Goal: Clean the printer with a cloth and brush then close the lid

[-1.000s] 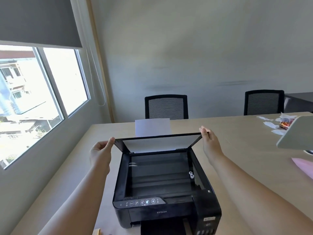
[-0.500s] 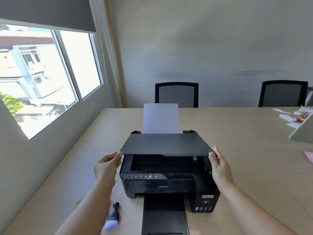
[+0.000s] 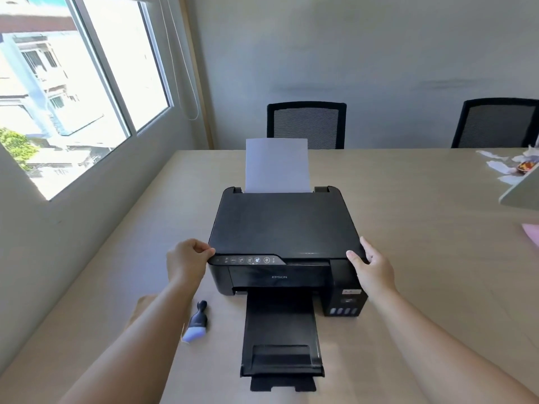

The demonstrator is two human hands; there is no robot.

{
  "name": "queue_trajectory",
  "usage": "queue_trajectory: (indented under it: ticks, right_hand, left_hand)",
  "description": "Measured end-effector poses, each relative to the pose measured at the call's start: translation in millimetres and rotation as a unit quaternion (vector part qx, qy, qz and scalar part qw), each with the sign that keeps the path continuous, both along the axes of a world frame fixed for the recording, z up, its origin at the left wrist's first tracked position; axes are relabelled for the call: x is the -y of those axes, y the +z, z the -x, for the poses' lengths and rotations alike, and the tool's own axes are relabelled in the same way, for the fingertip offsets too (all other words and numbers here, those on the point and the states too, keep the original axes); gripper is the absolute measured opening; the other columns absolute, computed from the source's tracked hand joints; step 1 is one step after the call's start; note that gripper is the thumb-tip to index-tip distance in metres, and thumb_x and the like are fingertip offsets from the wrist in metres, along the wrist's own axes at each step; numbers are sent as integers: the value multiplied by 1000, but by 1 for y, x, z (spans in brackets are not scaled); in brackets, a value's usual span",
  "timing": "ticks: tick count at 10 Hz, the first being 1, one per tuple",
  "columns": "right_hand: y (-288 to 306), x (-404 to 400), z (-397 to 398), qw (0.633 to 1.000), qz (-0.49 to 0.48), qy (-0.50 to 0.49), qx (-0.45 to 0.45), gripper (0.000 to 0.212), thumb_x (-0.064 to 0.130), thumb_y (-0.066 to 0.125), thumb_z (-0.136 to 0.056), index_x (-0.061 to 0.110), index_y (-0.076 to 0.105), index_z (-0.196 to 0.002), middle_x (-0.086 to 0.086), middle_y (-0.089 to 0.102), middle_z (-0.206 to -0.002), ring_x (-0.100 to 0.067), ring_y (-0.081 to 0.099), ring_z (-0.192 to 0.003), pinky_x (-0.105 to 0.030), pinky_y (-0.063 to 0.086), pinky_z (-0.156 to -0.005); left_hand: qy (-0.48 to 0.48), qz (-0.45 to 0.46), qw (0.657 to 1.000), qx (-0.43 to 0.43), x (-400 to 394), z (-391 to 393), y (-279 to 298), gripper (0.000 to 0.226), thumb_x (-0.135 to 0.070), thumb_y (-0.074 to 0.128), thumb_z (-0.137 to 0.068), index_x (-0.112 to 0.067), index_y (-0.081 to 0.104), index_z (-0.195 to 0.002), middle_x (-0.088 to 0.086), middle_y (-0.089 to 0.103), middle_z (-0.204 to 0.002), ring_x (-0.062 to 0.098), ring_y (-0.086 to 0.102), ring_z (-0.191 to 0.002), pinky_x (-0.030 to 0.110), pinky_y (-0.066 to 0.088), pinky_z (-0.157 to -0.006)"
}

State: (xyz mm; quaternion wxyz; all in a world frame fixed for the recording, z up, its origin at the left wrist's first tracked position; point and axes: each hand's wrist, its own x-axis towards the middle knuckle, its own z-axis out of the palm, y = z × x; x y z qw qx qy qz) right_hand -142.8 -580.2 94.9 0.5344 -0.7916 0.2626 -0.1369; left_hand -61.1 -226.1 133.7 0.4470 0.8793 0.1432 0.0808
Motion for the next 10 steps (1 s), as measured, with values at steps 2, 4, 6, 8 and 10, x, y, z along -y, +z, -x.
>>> queue_trajectory:
  ticks: [2,4,6,8,10]
  right_hand:
    - [-9,0,2,994,-99,-35,15,52,33,64,-91,21,50,-139,9,55,-129,-7,49,-124,-26,36,-105]
    - [-22,0,0,979,-193,-65,23,51,44,61,-89,17,57,-132,5,56,-137,-13,49,-129,-38,36,-112]
    - [-18,-5,-3,974,-212,-73,22,49,45,59,-90,19,57,-132,6,57,-135,-13,49,-127,-36,36,-111]
    - [-29,-1,-6,975,-214,-64,7,55,63,63,-72,24,68,-112,7,67,-121,-17,59,-117,-44,43,-106]
    - [-17,3,4,973,-221,-65,7,49,45,51,-95,17,53,-135,8,50,-141,-13,44,-131,-32,30,-109]
  left_hand:
    - [28,13,999,-20,-3,1,-7,12,-26,75,-81,-16,70,-84,-6,67,-82,18,61,-81,27,41,-68]
    - [95,192,976,-46,4,13,-29,14,-34,66,-86,-23,75,-90,-2,73,-73,19,73,-72,32,53,-76]
    - [115,232,965,-45,5,9,-26,10,-32,70,-85,-23,74,-86,-1,71,-71,17,72,-70,33,54,-74]
    - [109,226,967,-35,3,8,-27,11,-33,70,-85,-27,70,-76,-3,71,-69,21,73,-75,34,57,-79]
    - [44,186,979,-67,-4,14,-33,27,-39,60,-92,-16,72,-101,-1,71,-80,25,71,-86,42,56,-85]
